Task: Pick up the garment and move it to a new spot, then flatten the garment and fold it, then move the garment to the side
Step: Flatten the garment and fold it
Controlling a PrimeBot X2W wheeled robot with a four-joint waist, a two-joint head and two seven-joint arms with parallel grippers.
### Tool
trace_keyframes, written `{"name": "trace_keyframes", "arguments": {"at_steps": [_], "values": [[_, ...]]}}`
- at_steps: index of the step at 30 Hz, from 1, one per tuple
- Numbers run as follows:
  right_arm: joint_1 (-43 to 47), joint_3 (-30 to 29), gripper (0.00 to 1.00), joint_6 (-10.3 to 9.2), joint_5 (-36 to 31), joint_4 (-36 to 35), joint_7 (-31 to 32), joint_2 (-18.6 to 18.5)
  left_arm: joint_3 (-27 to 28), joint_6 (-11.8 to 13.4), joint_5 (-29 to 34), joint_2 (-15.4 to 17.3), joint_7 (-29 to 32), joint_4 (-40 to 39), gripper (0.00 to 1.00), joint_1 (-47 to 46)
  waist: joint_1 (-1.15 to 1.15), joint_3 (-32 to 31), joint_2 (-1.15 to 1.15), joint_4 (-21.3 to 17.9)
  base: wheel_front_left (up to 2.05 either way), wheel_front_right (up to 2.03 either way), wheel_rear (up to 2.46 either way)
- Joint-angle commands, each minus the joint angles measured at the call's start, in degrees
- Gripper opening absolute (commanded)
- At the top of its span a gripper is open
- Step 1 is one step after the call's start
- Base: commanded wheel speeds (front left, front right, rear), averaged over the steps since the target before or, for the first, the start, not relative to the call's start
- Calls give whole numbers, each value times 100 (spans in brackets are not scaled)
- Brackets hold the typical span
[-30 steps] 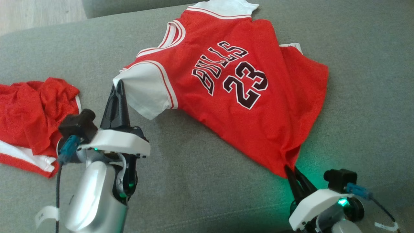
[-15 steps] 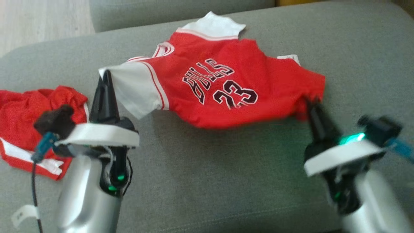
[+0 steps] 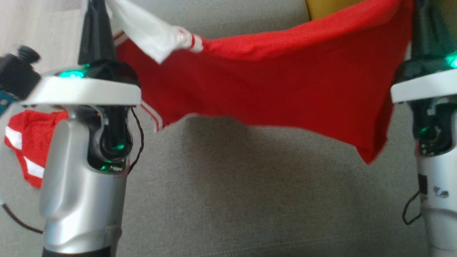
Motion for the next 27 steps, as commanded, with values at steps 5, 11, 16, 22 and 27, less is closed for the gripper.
{"name": "trace_keyframes", "arguments": {"at_steps": [5,11,16,22,27], "values": [[-86,-249,0,39,71,-467,272,93,169,326,-553,103,105,-796,0,-220,0,-239,0,139,0,0,0],[664,-671,0,39,229,-1242,811,268,78,708,-944,114,381,-1441,0,156,0,-253,0,256,0,0,0],[457,-788,0,39,102,-1416,1179,361,-34,833,-823,362,797,-1411,0,-62,0,61,0,213,0,0,0],[-1164,-917,0,39,202,-305,1400,298,79,832,-737,717,1235,-352,0,-1524,0,1179,0,158,0,0,0],[-3108,-929,0,39,154,1346,1002,15,-16,522,-488,823,1144,1059,0,-3343,0,2028,0,242,0,0,0]]}}
